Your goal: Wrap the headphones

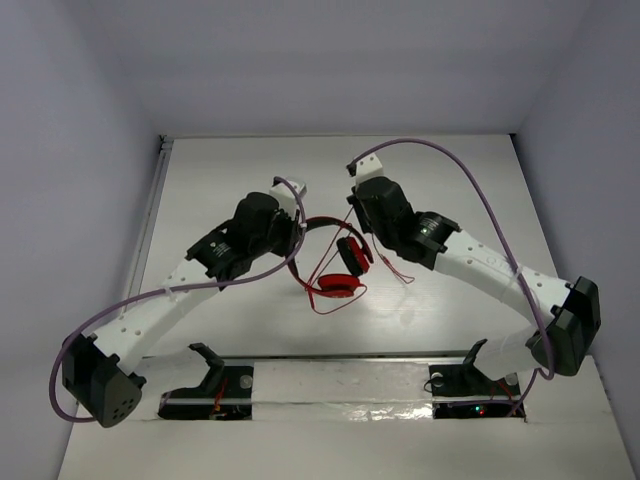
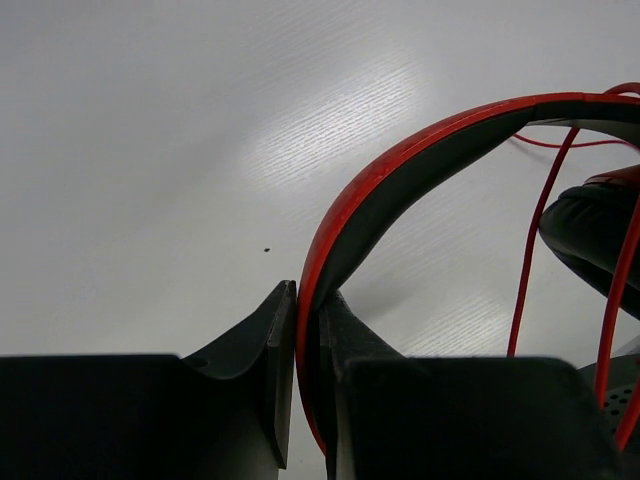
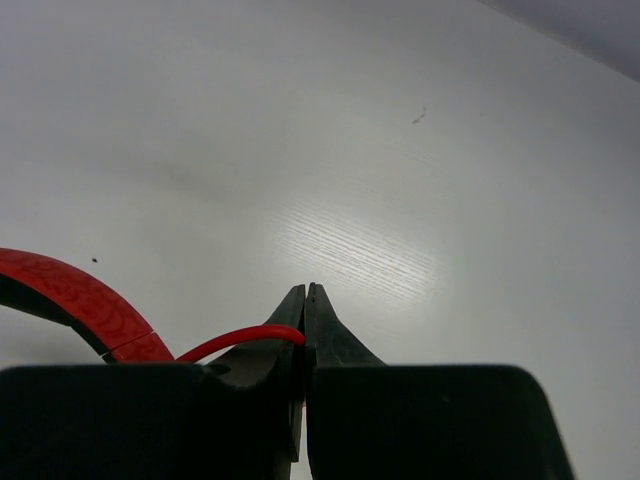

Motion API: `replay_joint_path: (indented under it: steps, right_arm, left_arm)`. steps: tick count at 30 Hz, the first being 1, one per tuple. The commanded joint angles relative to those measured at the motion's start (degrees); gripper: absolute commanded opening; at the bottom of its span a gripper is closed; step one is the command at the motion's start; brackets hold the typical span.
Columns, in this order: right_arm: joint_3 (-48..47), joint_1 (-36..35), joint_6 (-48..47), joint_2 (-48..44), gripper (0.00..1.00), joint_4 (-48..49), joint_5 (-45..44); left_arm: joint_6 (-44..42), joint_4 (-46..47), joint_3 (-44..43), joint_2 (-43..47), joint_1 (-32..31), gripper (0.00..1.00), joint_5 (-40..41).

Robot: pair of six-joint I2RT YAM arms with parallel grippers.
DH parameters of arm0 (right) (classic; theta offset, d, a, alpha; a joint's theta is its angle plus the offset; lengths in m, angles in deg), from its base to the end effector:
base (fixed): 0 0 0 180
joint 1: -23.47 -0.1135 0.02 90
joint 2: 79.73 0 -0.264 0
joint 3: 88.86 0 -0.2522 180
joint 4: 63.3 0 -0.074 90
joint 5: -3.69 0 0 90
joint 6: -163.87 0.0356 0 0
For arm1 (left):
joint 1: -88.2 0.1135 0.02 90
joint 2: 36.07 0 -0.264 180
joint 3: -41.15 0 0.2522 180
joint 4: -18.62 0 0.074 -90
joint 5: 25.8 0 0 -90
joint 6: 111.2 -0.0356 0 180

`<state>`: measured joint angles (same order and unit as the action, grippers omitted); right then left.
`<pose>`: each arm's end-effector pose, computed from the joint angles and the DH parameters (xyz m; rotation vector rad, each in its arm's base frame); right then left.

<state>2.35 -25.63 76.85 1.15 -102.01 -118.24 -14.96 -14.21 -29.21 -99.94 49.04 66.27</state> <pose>0.2221 0.2276 0.3555 -0.4829 1.9618 -0.0153 0.1966 -0.1585 0.3304 0.5619 1.9833 -0.4594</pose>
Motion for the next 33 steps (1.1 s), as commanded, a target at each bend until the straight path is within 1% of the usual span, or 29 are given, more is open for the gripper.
replay_joint_path:
  steps: [1, 4, 5, 7, 9, 11, 12, 13, 16, 17, 18, 20, 21, 22, 23, 24, 26, 30, 33]
  right_arm:
    - [2.24, 1.2, 2.11, -2.22, 0.0, 6.57, 0.01]
    - [3.91, 3.57, 3.52, -3.71, 0.0, 8.51, 1.42]
    - [4.27, 4.18, 4.74, -3.97, 0.0, 9.21, 2.47]
    - [5.23, 5.5, 5.98, -4.77, 0.0, 10.7, 3.79]
    - [7.52, 6.12, 7.03, -5.12, 0.0, 13.69, 7.21]
    - [8.75, 6.12, 7.65, -5.03, 0.0, 15.27, 9.93]
    - [9.19, 6.12, 7.83, -5.03, 0.01, 15.98, 10.99]
    - [9.72, 6.73, 7.83, -5.03, 0.06, 17.03, 12.05]
    - [12.44, 8.05, 7.91, -5.29, 0.14, 21.68, 19.86]
    - [13.23, 9.36, 8.26, -5.3, 0.15, 24.22, 23.62]
    - [14.45, 9.98, 8.61, -5.12, 0.18, 25.2, 25.84]
    - [15.87, 10.86, 8.7, -5.03, 0.19, 29.93, 31.19]
    - [16.48, 11.65, 8.88, -5.03, 0.19, 31.09, 33.22]
    - [18.14, 11.66, 9.23, -5.03, 0.2, 32.49, 35.94]
    - [19.12, 12.44, 10.36, -5.03, 0.24, 35.9, 39.71]
    - [20.0, 12.45, 10.81, -4.86, 0.29, 37.24, 41.05]
    - [21.93, 13.07, 10.99, -3.89, 0.3, 41.44, 44.47]
    - [22.99, 13.77, 13.09, 2.5, 0.46, 48.23, 47.38]
    - [24.13, 14.38, 14.85, 5.07, 0.47, 52.54, 50.45]
  left_arm:
    - [0.0, 3.86, -2.99, 3.58, 2.93, 0.0, -6.89]
    - [-0.44, 3.95, -3.43, 4.63, 5.49, 0.0, -11.2]
    - [-0.61, 4.04, -3.08, 4.81, 7.41, 0.0, -12.69]
    - [-0.53, 5.09, -2.56, 5.86, 9.27, 0.0, -17.17]
    - [-0.35, 6.84, -1.68, 6.83, 10.59, 0.0, -22.25]
    - [0.17, 7.38, -1.85, 7.54, 11.3, 0.0, -24.2]
    - [0.44, 7.9, -2.02, 7.63, 11.99, 0.0, -26.56]
    - [0.79, 8.34, -2.11, 7.71, 12.0, 0.0, -27.37]
    - [1.67, 9.14, -3.17, 7.63, 12.0, 0.0, -31.06]
    - [1.93, 9.23, -3.78, 7.45, 12.0, 0.0, -31.85]
    - [2.28, 9.05, -4.13, 7.36, 12.0, 0.0, -33.34]
    - [3.51, 9.31, -4.66, 7.01, 13.13, 0.0, -35.19]
    - [5.6, 10.62, -4.75, 7.01, 13.14, 0.0, -36.33]
    - [6.76, 10.98, -5.01, 6.92, 13.75, 0.0, -35.82]
    - [7.55, 11.25, -5.62, 6.84, 13.76, 0.0, -35.9]
    - [8.25, 11.94, -5.89, 6.84, 14.28, 0.0, -36.25]
    - [9.58, 12.48, -7.03, 6.66, 14.28, 0.0, -36.52]
    - [10.63, 12.57, -9.23, 5.87, 14.28, 0.0, -37.31]
    - [10.9, 10.12, -11.94, 4.82, 14.28, 0.0, -36.43]
